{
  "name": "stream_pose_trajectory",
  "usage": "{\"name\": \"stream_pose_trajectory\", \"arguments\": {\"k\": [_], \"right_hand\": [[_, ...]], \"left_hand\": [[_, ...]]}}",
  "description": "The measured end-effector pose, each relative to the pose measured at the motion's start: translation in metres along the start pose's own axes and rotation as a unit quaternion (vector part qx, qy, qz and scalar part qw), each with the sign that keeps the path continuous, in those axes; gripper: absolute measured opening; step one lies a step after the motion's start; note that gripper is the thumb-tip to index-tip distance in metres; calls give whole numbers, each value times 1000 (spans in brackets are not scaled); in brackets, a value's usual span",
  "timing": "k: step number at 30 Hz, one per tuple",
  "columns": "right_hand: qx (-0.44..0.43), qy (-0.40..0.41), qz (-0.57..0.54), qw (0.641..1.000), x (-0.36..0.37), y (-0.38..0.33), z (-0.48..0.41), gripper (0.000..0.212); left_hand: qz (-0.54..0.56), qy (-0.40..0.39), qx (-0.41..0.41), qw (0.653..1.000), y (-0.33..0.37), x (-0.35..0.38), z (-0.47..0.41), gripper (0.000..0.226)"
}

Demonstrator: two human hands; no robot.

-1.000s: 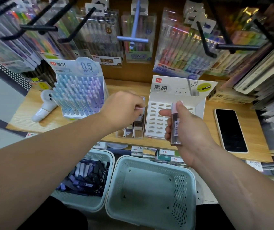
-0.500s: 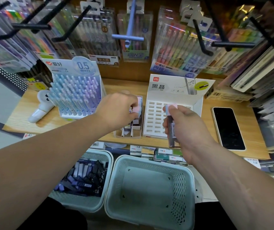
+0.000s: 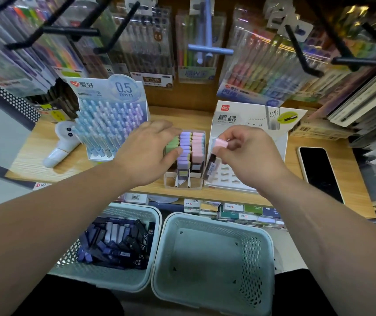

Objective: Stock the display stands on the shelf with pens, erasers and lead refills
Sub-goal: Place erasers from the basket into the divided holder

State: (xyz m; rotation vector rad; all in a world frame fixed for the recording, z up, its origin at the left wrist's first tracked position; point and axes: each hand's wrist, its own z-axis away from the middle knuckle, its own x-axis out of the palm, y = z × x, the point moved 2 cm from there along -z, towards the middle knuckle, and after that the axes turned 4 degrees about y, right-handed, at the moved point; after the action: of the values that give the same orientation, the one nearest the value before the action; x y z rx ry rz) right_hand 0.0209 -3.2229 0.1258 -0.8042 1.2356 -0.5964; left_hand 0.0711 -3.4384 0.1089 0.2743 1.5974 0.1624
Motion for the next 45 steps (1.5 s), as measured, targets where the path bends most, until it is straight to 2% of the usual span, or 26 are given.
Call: {"name": "stream_pose_trajectory", "arguments": {"k": [3,10,15,22,27,29,31,34,40,43,45], "right_hand": [[-35,7,50,998,9,-6,-4,9],[-49,3,91,995,17,-8,-9,11],[15,-34,57,998,10,-13,-9,7],[109,-82,-49,989,3,-20,-1,5],[138,-82,-69,985,-3,-16,3,20],[113,-81,-30,990,-5,-13,2,15],[44,-82,81,992,-7,-9,-2,2],[-100,-82,282,951,-2,-13,-7,21],[-239,-75,377,892,18,-19,-16,15],[-299,-76,420,853,26,-18,-19,8],[-326,-77,447,829,31,-15,-20,10]], "left_hand": [[-4,-16,8,1000,-7,-2,5,62],[13,-126,20,992,-15,9,21,84],[5,-130,21,991,-18,12,20,89],[6,-117,19,993,-17,16,14,92],[4,-114,24,993,-17,15,10,91],[7,-110,24,994,-17,15,9,90],[2,-108,25,994,-16,15,8,90],[-18,-108,29,994,-16,16,8,92],[-79,-100,49,991,-17,18,13,102],[-101,-98,52,989,-21,23,16,114],[-115,-94,50,988,-20,28,18,121]]}}
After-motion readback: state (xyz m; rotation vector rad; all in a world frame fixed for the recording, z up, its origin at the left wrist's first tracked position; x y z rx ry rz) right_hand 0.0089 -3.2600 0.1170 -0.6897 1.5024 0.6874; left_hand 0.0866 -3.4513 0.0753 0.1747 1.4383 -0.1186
